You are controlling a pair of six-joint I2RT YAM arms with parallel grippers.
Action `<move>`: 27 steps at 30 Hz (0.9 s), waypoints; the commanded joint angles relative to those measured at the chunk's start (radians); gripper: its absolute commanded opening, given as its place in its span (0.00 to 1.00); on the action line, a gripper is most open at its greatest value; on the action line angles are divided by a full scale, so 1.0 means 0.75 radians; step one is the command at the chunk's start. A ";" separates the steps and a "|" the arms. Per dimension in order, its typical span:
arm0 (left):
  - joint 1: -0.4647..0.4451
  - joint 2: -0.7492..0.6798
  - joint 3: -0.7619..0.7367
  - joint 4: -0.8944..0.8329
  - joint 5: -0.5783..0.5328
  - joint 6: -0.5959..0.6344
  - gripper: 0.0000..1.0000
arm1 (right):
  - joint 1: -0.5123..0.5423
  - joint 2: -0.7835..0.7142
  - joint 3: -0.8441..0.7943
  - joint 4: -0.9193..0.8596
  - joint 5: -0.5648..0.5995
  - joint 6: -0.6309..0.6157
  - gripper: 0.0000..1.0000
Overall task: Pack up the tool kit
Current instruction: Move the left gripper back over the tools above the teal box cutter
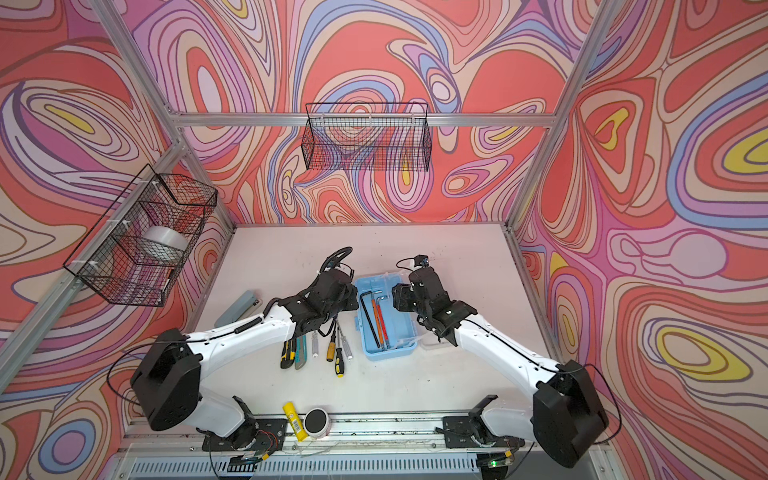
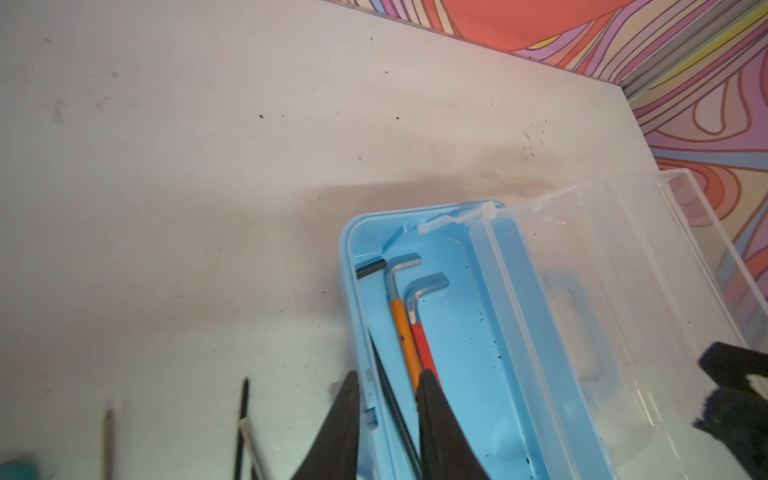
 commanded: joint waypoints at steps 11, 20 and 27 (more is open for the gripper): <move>0.103 -0.357 -0.209 -0.590 -0.276 0.070 0.35 | 0.255 0.085 0.095 -0.009 0.164 -0.024 0.60; 0.207 -0.403 -0.456 -0.488 -0.023 -0.035 0.33 | 0.255 0.186 0.117 0.029 0.085 -0.020 0.60; 0.207 -0.331 -0.505 -0.410 0.066 -0.088 0.33 | 0.255 0.206 0.105 0.037 0.080 -0.010 0.60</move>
